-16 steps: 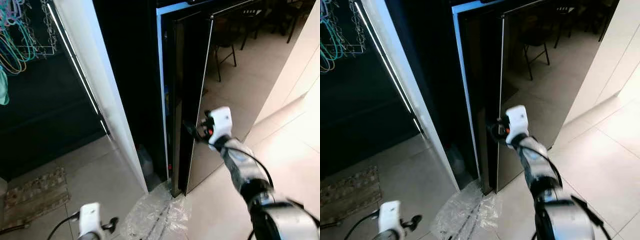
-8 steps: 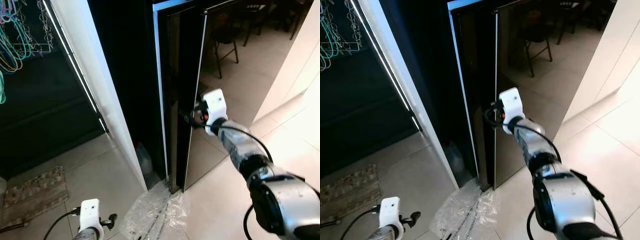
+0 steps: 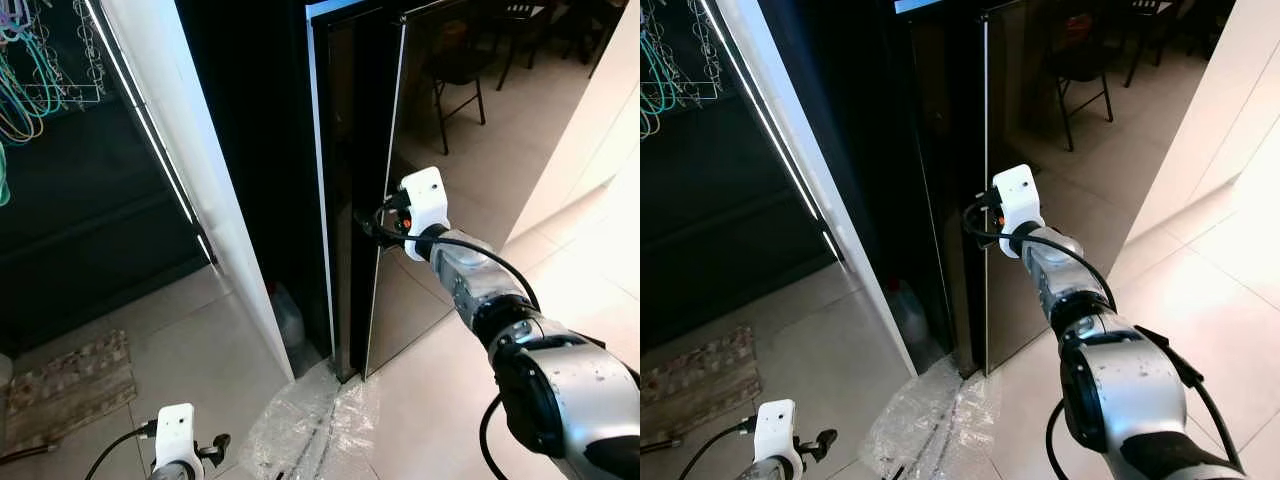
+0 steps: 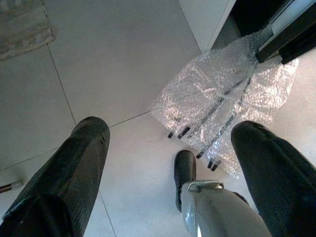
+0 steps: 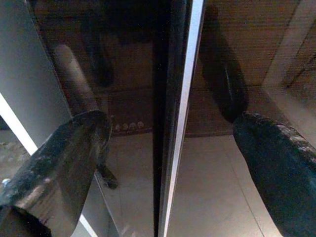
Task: Restocking fridge
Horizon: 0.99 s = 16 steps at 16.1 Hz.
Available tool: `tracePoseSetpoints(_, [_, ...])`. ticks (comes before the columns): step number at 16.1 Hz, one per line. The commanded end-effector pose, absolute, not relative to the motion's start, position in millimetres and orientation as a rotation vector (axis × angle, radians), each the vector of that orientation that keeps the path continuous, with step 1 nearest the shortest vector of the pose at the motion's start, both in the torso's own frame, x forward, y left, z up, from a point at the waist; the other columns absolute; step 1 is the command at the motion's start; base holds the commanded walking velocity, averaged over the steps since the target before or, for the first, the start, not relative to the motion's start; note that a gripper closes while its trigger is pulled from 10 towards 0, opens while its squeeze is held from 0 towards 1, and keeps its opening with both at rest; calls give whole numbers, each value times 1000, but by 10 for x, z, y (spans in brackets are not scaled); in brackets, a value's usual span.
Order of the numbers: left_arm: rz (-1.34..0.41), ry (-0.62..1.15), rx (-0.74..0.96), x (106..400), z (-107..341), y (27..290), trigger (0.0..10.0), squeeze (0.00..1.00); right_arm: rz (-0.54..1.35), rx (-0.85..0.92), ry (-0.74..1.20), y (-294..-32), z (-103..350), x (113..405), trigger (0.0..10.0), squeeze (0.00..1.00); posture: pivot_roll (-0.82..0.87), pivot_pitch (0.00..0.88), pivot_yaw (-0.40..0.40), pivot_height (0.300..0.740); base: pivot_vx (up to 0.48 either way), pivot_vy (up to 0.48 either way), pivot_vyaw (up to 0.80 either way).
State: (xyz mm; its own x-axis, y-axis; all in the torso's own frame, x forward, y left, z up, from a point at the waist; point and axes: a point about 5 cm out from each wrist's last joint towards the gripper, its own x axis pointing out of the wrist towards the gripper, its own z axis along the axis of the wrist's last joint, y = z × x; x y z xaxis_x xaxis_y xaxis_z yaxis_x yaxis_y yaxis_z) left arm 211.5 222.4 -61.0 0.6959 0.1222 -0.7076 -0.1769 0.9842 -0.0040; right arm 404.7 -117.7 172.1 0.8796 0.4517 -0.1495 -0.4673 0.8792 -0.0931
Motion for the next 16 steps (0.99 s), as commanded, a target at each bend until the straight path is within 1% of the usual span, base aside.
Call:
tracePoseSetpoints(1, [176,805,-85,2045,-650,2230,10000,0,546,-149,47,-958,1979,4096,10000,0,99,64,56,740,0,0,0])
tracePoseSetpoints(5, [184,803,-93,2027,-658,2235,10000,0,597,-160,50,-780,2031,4090,10000,0,145,64,38,740,0,0,0])
tracePoseSetpoints(9, [193,804,-94,1999,-665,2263,10000,0,589,-120,67,-743,2020,4089,10000,0,171,71,30,740,0,0,0])
tracePoseSetpoints(13, [195,801,-92,1973,-669,2291,10000,0,600,-126,73,-663,2012,4077,10000,0,195,68,27,740,0,0,0])
tracePoseSetpoints(16, [187,794,-91,1989,-666,2260,10000,0,610,-127,81,-612,1990,4064,10000,0,205,65,24,740,0,0,0])
